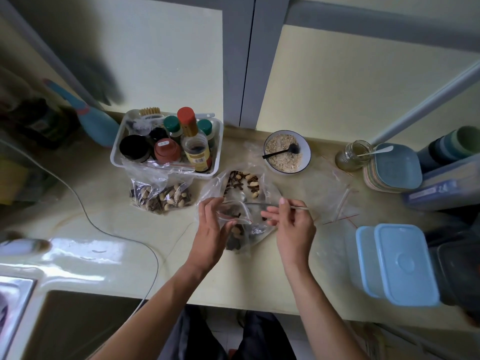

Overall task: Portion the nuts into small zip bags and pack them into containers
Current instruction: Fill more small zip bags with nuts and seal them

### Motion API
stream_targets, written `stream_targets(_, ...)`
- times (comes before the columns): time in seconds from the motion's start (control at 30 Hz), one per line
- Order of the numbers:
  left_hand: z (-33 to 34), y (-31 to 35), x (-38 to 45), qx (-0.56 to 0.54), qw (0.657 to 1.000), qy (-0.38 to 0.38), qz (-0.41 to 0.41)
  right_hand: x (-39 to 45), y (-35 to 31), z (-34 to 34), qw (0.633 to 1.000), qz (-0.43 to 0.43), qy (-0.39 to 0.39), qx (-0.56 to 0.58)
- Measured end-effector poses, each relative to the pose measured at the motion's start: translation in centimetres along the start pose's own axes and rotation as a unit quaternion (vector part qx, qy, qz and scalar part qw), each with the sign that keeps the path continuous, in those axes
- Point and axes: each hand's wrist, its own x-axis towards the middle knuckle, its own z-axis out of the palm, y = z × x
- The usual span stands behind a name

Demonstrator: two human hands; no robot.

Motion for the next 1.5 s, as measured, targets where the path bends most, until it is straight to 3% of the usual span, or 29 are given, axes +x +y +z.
stream_targets(0.1, 0.0, 0.0, 0.1, 0.006, 1.0, -0.003, 0.004, 0.9, -0.7, 0.7, 0.999, -0.017, 0.042, -0.003)
stream_targets(0.23, -0.1, 0.0, 0.2, -0.003, 1.0, -0.008, 0.001, 1.9, -1.2, 0.8, 0.991, -0.101, 0.05, -0.073)
stream_targets(0.53, -0.3, -0.1, 0.7, -0.004, 1.0, -0.013, 0.001, 3.6, -0.4, 2.7, 0.934, -0.271, -0.027, -0.232)
stream_targets(0.7, -0.3, -0.2, 0.9, -0.016, 1.0, -0.017, 0.003, 3.0, -0.5, 3.6, 0.909, -0.338, -0.082, -0.228)
stream_targets(0.83, -0.3, -0.1, 1.0, -0.024, 1.0, -0.014, -0.001, 3.0, 0.5, 4.0, 0.944, -0.259, -0.105, -0.174)
stream_targets(0.93, -0.1, -0.1, 1.1, -0.032, 0.999, -0.018, -0.016, 2.8, 0.8, 4.4, 0.991, -0.095, -0.08, -0.05)
stream_targets(1.07, 0.1, -0.4, 1.1, -0.016, 0.999, -0.029, -0.012, 3.2, 1.6, 4.0, 0.987, 0.096, -0.052, 0.119)
stream_targets(1.5, 0.9, -0.1, 2.3, -0.015, 0.998, -0.023, -0.054, 2.9, -1.4, -2.4, 0.991, 0.034, -0.041, 0.121)
